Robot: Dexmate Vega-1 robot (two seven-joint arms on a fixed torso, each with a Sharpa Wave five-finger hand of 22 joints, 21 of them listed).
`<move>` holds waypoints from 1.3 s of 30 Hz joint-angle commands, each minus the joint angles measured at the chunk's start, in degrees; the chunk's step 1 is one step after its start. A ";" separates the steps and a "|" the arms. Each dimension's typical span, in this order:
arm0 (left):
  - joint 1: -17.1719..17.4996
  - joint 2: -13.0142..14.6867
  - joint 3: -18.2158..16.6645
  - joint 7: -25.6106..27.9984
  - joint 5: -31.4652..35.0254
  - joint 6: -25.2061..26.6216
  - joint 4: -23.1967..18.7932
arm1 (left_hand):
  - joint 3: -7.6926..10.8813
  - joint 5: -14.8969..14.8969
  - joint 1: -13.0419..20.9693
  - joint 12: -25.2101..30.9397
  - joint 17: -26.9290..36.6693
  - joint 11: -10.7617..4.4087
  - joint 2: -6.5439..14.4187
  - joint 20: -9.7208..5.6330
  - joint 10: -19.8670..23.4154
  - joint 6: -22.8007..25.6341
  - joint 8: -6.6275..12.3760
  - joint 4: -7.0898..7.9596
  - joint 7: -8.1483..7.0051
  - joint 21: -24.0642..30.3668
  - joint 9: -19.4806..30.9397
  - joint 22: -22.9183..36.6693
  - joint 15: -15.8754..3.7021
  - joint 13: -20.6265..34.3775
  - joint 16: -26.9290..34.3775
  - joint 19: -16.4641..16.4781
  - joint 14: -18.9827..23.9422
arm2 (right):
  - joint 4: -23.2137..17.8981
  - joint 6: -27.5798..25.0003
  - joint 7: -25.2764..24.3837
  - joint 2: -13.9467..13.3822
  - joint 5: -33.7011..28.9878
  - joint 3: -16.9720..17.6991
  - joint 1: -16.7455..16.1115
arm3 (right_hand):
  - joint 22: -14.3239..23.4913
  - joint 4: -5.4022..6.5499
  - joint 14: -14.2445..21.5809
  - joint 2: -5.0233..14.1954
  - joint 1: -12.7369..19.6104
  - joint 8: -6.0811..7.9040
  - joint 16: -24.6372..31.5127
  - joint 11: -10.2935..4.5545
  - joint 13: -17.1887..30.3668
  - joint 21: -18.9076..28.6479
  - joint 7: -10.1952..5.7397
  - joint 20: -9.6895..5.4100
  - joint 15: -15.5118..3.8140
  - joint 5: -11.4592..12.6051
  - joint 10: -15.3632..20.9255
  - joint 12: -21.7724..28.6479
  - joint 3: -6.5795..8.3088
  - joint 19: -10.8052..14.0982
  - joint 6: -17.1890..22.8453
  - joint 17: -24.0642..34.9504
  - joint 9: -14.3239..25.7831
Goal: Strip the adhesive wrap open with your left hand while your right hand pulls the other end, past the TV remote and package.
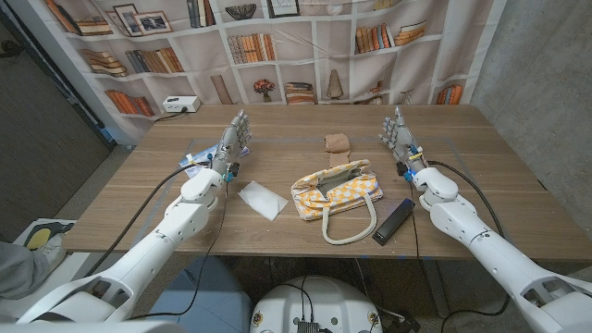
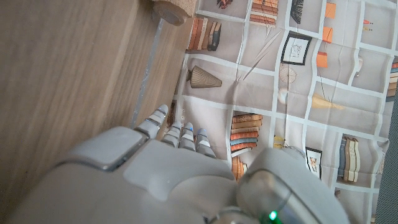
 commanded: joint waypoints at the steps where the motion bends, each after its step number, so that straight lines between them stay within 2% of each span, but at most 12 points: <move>1: 0.56 -0.18 0.12 0.81 0.01 0.24 -1.25 | 0.51 0.25 0.68 0.36 0.31 -0.25 0.22 -0.12 0.35 0.26 0.19 -0.04 -0.37 0.34 0.07 0.08 -0.13 0.17 0.40 0.47 -0.31 | -0.82 -0.64 -0.11 -0.33 1.16 0.59 -0.99 | 0.23 0.09 -0.54 0.02 0.53 0.43 0.47 0.51 0.31 0.39 0.41 0.29 0.05 0.35 0.00 0.26 -0.42 -0.08 0.09 0.08 0.09; 10: 1.72 0.86 -0.59 0.97 0.31 -0.80 -2.09 | 0.55 0.25 0.78 0.38 0.30 -0.22 0.30 -0.09 0.46 0.38 0.13 -0.11 -0.36 0.33 0.07 0.08 -0.06 0.16 0.39 0.48 -0.28 | -1.92 -1.12 -0.72 -0.40 1.09 0.51 -1.33 | 0.23 0.11 -0.62 0.28 0.61 0.50 0.47 0.46 0.32 0.40 0.39 0.29 0.05 0.32 0.05 0.33 -0.34 -0.24 0.12 0.07 0.09; 20: 2.30 2.40 -1.36 0.37 0.45 -1.37 -3.06 | 0.52 0.23 0.84 0.37 0.30 -0.29 0.32 -0.14 0.52 1.02 0.22 -0.20 -0.49 0.35 0.07 0.08 -0.10 0.16 0.38 0.56 -0.22 | -4.40 -3.01 -3.72 -0.91 -0.25 0.18 -1.67 | 0.23 0.07 -0.68 0.58 0.81 0.52 0.47 0.38 0.32 0.44 0.37 0.26 0.05 0.27 -0.01 0.35 -0.22 -0.37 0.01 0.05 0.09; 27: 2.73 2.99 -1.80 0.83 0.89 -1.82 -3.22 | 0.50 0.22 0.86 0.37 0.30 -0.30 0.31 -0.34 0.56 0.85 0.06 -0.25 -0.57 0.38 0.06 0.08 -0.12 0.15 0.35 0.67 -0.26 | -3.78 -2.96 -3.13 -0.73 0.04 0.13 -1.40 | 0.23 -0.01 -0.81 0.75 1.03 0.55 0.44 0.38 0.33 0.42 0.30 0.20 0.00 0.23 -0.05 0.37 -0.12 -0.56 -0.04 0.03 0.09; 30: 3.52 2.11 -2.44 1.28 -0.52 -2.24 -3.74 | 0.45 0.20 0.89 0.15 0.31 -0.24 0.32 -0.51 0.08 2.43 0.49 -0.32 0.00 0.36 0.07 0.10 -0.07 0.14 0.00 0.64 -1.29 | -4.90 -3.39 -4.09 -1.72 -1.74 -0.33 -1.39 | 0.22 -0.07 -0.89 0.83 1.17 0.53 0.42 0.44 0.33 0.38 0.26 0.24 -0.01 0.21 -0.08 0.37 -0.06 -0.73 -0.14 0.02 0.09; 34: 3.17 3.50 -1.91 1.08 1.50 -2.19 -4.15 | 0.52 0.20 1.03 0.11 0.30 -0.17 0.45 -0.68 0.00 2.68 0.44 -0.39 0.30 0.34 0.06 0.10 -0.32 0.14 -0.07 0.63 -1.63 | -5.00 -3.57 -4.06 -2.15 -2.22 -0.41 -1.23 | 0.22 -0.20 -1.10 0.97 1.46 0.54 0.36 0.67 0.33 0.37 0.27 0.24 0.09 0.18 -0.18 0.36 0.06 -0.90 -0.23 0.00 0.09; 37: 2.88 3.52 -1.70 1.61 2.28 -2.16 -4.20 | 0.70 0.22 1.29 0.22 0.29 -0.13 0.78 -0.75 0.31 2.76 0.38 -0.46 0.37 0.42 0.06 0.09 -0.35 0.13 0.10 0.84 -1.27 | -5.14 -4.18 -4.60 -2.47 -2.35 -0.26 -1.18 | 0.22 -0.29 -1.05 1.09 1.66 0.57 0.39 0.95 0.33 0.40 0.47 0.31 0.32 0.15 -0.12 0.40 0.16 -0.93 -0.24 -0.02 0.09; 39: 2.67 3.60 -1.57 1.85 2.63 -1.91 -4.18 | 1.40 0.25 2.12 0.35 0.27 -0.15 2.01 -0.75 0.73 3.15 0.39 -0.60 0.38 0.47 0.06 0.08 -0.46 0.12 0.23 1.05 -1.02 | -4.92 -4.13 -4.36 -2.62 -2.31 -0.17 -1.10 | 0.21 -0.34 -1.06 1.14 1.77 0.59 0.39 1.04 0.33 0.42 0.54 0.33 0.46 0.13 -0.12 0.41 0.20 -0.94 -0.24 -0.03 0.09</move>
